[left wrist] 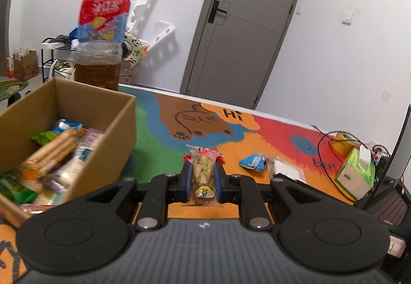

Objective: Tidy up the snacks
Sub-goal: 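Carry both snacks into the cardboard box and open both grippers, then move both open grippers back over the remaining snacks, then grasp the red candy bar with the left gripper while the right grasps the blue candy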

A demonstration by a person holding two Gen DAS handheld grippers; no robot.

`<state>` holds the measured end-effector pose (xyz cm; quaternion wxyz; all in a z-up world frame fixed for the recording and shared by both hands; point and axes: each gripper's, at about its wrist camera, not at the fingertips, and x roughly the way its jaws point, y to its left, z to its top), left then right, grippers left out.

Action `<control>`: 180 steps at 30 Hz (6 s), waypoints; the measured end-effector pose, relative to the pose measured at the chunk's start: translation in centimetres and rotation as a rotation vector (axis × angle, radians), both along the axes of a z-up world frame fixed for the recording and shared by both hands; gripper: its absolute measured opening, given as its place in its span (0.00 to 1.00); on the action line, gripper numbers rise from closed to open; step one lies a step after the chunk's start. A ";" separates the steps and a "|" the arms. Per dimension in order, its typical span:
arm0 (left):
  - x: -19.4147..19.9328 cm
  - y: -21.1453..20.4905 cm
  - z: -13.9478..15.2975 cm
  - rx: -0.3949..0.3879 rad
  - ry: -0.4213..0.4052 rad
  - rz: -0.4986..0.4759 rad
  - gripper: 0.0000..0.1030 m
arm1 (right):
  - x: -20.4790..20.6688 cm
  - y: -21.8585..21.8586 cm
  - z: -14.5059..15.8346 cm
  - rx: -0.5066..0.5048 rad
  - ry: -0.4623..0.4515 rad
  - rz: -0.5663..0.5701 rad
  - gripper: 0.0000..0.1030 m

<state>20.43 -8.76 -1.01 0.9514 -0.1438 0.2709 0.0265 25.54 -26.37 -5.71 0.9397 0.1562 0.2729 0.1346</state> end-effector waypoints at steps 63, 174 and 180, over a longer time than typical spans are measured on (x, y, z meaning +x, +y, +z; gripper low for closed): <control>-2.2 20.8 1.2 -0.211 -0.019 0.269 0.21 | 0.1 20.7 4.8 -0.040 -0.086 0.285 0.45; 11.9 -0.1 -2.2 0.037 0.028 -0.047 0.79 | 10.3 1.0 -3.9 -0.058 0.178 -0.040 0.15; 13.2 -0.7 -4.7 0.042 0.096 -0.067 0.77 | 10.1 -1.2 -3.7 0.006 0.183 -0.070 0.12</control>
